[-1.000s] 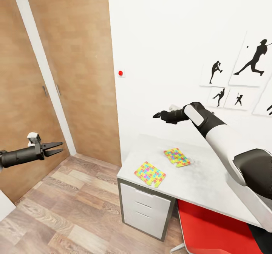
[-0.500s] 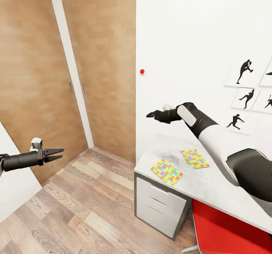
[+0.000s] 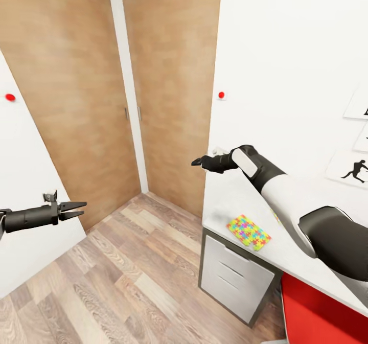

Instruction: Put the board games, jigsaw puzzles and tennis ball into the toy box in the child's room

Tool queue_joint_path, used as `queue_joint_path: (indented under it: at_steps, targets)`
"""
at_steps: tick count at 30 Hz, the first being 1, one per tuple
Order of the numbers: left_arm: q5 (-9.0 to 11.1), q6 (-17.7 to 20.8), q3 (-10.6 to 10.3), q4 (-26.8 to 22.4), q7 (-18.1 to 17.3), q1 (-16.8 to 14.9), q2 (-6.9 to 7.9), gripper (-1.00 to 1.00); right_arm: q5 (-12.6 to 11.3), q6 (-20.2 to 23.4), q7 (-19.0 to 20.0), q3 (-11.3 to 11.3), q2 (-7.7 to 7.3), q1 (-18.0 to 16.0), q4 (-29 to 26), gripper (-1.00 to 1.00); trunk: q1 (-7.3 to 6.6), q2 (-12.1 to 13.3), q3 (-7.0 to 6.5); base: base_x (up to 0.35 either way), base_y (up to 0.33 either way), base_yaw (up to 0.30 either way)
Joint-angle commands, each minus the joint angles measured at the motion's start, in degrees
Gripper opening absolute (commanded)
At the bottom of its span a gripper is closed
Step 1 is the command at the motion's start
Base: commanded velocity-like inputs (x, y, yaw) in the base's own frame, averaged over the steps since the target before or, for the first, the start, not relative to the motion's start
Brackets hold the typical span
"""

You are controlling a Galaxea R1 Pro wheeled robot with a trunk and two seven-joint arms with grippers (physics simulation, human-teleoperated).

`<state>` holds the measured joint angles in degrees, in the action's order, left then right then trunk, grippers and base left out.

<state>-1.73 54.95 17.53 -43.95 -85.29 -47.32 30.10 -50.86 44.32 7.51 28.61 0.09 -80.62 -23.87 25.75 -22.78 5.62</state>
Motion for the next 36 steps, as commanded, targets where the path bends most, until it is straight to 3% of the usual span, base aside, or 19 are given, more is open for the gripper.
queue_joint_path:
  at_steps: [1, 13, 17, 27, 33, 36]
  targets:
    - [-0.2, 0.6, 0.0, 0.0, -0.3, 0.0, 0.01, 1.00, 0.5, 0.1, 0.5, 0.1, -0.01, 0.4, 0.0, 1.00, 0.03, -0.1, 0.16, -0.050, 0.023, 0.281]
    - [-0.3, -0.1, 0.0, 1.7, 0.2, 0.7, 0.24, 1.00, 0.5, 0.0, 0.5, 0.3, 0.10, 3.3, -0.3, 1.00, 0.03, -0.1, 0.60, -0.013, 0.006, 0.278]
    - [-0.6, -3.7, 0.0, 3.9, 2.0, 1.2, 0.29, 1.00, 0.5, -1.5, 0.5, 0.4, 0.16, 5.0, -0.3, 1.00, 0.03, -0.1, 0.76, -0.001, 0.000, 0.274]
    - [-0.7, -8.2, 0.1, 10.6, 7.1, 1.3, 0.31, 1.00, 0.6, -5.3, 0.5, 0.6, 0.18, 9.7, -0.2, 1.00, 0.03, -0.1, 1.24, 0.000, 0.000, 0.263]
    - [-0.7, -11.3, 0.1, 14.6, 11.6, 1.3, 0.26, 1.00, 0.5, -8.0, 0.5, 3.7, 0.30, 12.2, -0.3, 1.00, 0.03, -0.1, 1.54, 0.000, 0.000, 0.257]
    - [-0.7, -12.9, 0.1, 16.0, 14.2, 1.3, 0.15, 1.00, 0.5, -10.3, 0.5, 6.0, 1.15, 13.5, -0.2, 1.00, 0.03, -0.1, 1.70, 0.000, 0.000, 0.252]
